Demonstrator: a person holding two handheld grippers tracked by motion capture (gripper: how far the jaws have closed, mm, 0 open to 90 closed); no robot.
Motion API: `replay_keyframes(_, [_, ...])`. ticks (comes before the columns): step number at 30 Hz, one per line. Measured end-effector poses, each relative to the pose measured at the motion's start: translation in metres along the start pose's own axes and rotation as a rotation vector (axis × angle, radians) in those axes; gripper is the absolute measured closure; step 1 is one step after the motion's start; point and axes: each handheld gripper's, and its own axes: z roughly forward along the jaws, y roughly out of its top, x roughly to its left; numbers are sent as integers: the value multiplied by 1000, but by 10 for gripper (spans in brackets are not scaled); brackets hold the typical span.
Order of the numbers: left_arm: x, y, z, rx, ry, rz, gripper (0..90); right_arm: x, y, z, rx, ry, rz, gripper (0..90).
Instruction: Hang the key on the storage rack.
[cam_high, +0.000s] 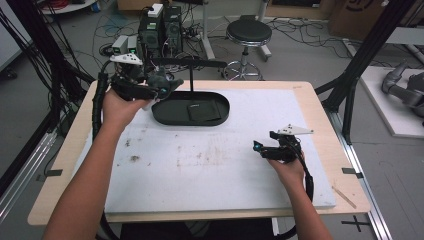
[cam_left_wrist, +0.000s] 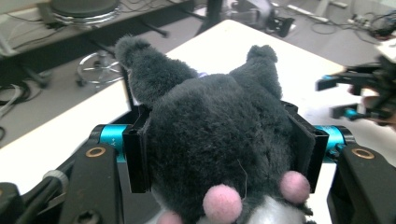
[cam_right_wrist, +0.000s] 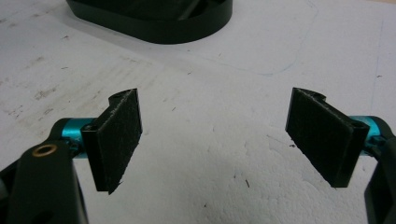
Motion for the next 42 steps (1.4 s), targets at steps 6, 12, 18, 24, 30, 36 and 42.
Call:
replay_keyframes(6, [26,5,2,-19,50,-27,384,-2,0,0,2,-7,3,188])
replay_keyframes(12, [44,8,3,-8,79,-46,384,-2,-1,2,12,-12,7,188])
replay_keyframes(18, [56,12,6,-8,120,-49,383,-2,-1,5,24,-9,1,188])
replay_keyframes(24, [64,6,11,-7,137,-60,382,-3,-1,3,20,-14,6,188])
replay_keyframes(30, [71,0,15,8,152,-73,381,-4,-2,2,23,-15,15,188])
replay_keyframes(36, [69,-9,20,27,144,-62,381,-4,-2,3,30,-15,15,188])
replay_keyframes(42, [69,-16,26,43,150,-61,381,-3,-2,3,31,-15,11,188])
